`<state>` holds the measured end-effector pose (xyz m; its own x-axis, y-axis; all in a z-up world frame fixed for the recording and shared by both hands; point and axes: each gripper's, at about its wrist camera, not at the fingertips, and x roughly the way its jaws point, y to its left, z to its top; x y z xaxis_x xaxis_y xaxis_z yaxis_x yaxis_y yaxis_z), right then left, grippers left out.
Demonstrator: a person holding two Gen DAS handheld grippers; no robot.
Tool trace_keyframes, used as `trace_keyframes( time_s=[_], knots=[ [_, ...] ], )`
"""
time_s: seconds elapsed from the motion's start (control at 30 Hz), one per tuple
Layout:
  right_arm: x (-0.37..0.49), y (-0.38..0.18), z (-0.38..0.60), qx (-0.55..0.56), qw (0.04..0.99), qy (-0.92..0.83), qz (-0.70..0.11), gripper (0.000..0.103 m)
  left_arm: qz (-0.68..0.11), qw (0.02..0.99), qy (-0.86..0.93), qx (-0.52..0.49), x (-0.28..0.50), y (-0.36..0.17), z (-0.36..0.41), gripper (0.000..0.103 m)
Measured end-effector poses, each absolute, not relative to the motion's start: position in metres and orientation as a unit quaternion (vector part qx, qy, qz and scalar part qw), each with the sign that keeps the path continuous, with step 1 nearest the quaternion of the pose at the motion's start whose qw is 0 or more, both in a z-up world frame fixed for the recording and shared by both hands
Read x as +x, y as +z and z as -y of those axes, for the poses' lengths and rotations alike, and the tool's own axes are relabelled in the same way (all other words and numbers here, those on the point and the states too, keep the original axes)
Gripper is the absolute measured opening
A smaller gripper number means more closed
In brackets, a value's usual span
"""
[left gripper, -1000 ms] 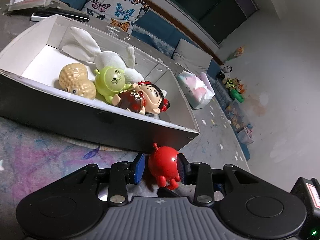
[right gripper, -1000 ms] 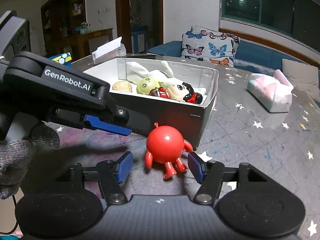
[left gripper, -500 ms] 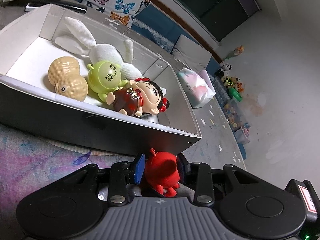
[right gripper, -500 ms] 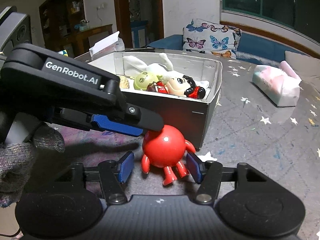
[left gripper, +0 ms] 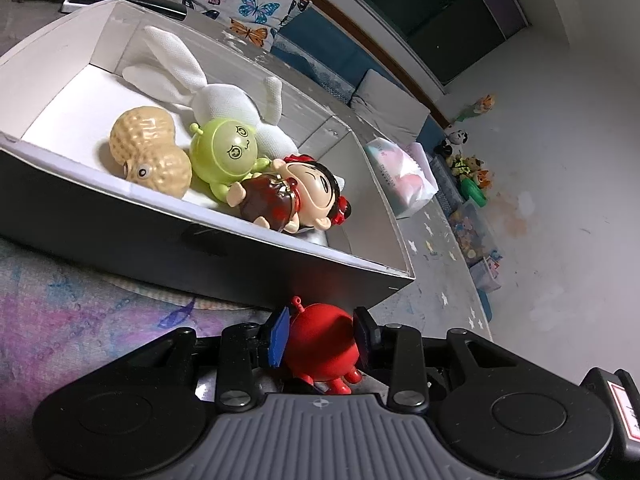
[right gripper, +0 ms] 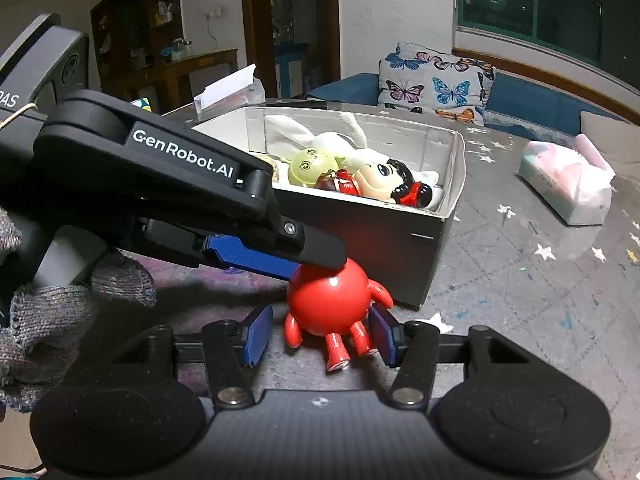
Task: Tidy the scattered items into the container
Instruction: 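Close the right gripper on the red toy while the left gripper pinches its top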
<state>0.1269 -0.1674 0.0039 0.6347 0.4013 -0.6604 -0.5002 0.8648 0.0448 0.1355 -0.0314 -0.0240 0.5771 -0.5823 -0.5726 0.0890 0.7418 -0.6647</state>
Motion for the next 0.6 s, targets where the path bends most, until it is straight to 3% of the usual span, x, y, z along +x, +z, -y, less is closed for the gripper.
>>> trace_keyframes(
  time_s=[0.6],
  knots=[
    [0.1354,0.0004,0.1673,-0.061,0.902,0.238,-0.354,0.055,-0.413,0.836,-0.206,-0.298,0.1381,-0.0278,0.0305,0.039]
  ],
)
